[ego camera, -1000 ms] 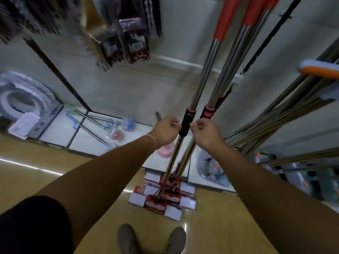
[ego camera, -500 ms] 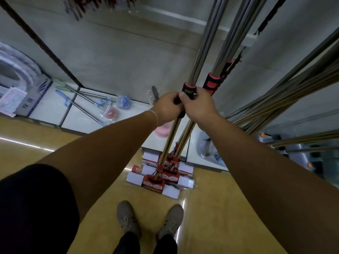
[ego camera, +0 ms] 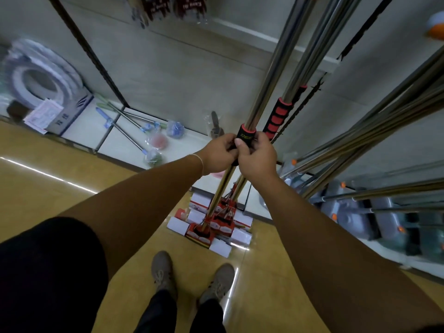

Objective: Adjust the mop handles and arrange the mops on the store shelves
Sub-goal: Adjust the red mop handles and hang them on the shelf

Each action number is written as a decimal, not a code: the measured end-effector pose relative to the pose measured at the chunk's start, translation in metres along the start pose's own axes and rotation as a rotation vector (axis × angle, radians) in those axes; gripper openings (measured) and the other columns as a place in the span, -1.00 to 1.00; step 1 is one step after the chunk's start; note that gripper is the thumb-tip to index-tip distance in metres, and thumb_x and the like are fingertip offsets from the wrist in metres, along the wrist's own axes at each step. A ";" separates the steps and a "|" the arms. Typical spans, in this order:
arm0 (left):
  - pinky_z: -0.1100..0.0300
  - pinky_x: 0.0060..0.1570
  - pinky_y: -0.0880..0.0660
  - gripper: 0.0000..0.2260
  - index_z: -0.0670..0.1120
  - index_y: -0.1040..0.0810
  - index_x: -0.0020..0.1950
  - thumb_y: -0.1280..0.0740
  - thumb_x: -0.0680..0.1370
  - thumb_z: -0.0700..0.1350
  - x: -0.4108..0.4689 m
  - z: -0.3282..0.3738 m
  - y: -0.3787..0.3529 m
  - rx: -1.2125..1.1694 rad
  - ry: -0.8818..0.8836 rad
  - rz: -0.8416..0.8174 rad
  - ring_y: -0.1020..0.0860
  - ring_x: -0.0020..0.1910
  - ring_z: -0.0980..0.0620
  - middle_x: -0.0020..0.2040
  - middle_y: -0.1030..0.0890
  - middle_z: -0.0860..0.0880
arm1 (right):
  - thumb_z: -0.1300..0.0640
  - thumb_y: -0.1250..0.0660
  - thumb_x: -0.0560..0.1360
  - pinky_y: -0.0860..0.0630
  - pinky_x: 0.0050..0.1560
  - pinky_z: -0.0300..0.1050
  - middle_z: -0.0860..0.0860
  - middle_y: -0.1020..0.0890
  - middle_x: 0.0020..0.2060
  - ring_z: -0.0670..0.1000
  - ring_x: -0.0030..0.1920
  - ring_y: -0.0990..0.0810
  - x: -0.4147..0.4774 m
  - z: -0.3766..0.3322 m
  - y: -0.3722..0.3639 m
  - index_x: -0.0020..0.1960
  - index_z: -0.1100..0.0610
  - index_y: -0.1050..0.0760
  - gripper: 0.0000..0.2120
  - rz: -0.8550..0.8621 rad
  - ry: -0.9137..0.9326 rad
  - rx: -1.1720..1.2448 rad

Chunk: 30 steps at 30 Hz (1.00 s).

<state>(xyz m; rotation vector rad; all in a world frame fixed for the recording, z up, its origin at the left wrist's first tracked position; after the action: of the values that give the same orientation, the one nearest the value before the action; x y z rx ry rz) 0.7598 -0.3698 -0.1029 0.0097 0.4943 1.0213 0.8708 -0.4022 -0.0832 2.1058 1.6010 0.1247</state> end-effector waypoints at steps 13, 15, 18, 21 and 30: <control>0.18 0.04 -0.52 -0.77 -0.09 -0.50 0.25 -0.24 0.60 -0.18 -0.079 0.001 -0.012 0.139 -0.087 0.086 -0.60 0.04 -0.05 0.06 -0.64 -0.12 | 0.12 -0.39 0.53 -0.57 0.18 0.01 -0.03 -0.69 -0.02 0.01 0.06 -0.66 -0.076 -0.009 0.005 0.25 0.09 -0.57 -0.71 -0.022 0.049 -0.023; 0.29 -0.03 -0.49 -0.79 -0.08 -0.52 0.22 -0.25 0.60 -0.19 -0.098 0.000 -0.007 0.138 -0.106 0.071 -0.60 -0.01 -0.01 0.04 -0.64 -0.09 | 0.12 -0.39 0.53 -0.56 0.19 0.00 0.01 -0.70 0.02 0.02 0.07 -0.66 -0.095 -0.014 0.001 0.24 0.08 -0.58 -0.72 -0.024 0.053 -0.029; 0.45 -0.16 -0.48 -0.84 -0.05 -0.54 0.14 -0.28 0.59 -0.21 -0.128 0.000 0.003 0.111 -0.104 0.027 -0.59 -0.09 0.08 -0.02 -0.64 -0.06 | 0.13 -0.40 0.53 -0.56 0.21 0.00 -0.02 -0.69 0.02 0.00 0.08 -0.64 -0.127 -0.023 -0.005 0.25 0.07 -0.58 -0.71 -0.028 0.029 -0.015; 0.31 -0.02 -0.56 -0.79 -0.09 -0.57 0.18 -0.33 0.56 -0.26 -0.154 0.003 0.008 0.010 -0.090 -0.038 -0.63 -0.02 0.03 0.03 -0.67 -0.10 | 0.11 -0.40 0.51 -0.56 0.21 0.07 -0.03 -0.70 0.02 0.01 0.09 -0.65 -0.158 -0.035 -0.007 0.23 0.04 -0.59 -0.71 -0.013 0.053 -0.029; 0.29 -0.03 -0.56 -0.74 -0.20 -0.57 0.18 -0.42 0.50 -0.27 -0.202 0.022 0.018 0.064 -0.109 -0.168 -0.63 0.00 -0.01 -0.02 -0.67 -0.07 | 0.18 -0.40 0.52 -0.52 0.06 -0.15 0.08 -0.71 0.03 0.04 0.03 -0.64 -0.216 -0.073 0.009 0.17 0.10 -0.63 -0.77 -0.005 0.078 -0.201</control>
<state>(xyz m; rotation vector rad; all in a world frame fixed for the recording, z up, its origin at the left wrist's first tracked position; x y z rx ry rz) 0.6687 -0.5203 -0.0003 0.0798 0.4205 0.8358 0.7856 -0.5802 0.0312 1.9636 1.5675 0.3554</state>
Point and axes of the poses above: each hand's wrist, its own x-axis towards the middle knuckle, its own y-axis out of the back of the hand, z = x × y, the point moved 4 cm from there along x, towards the middle knuckle
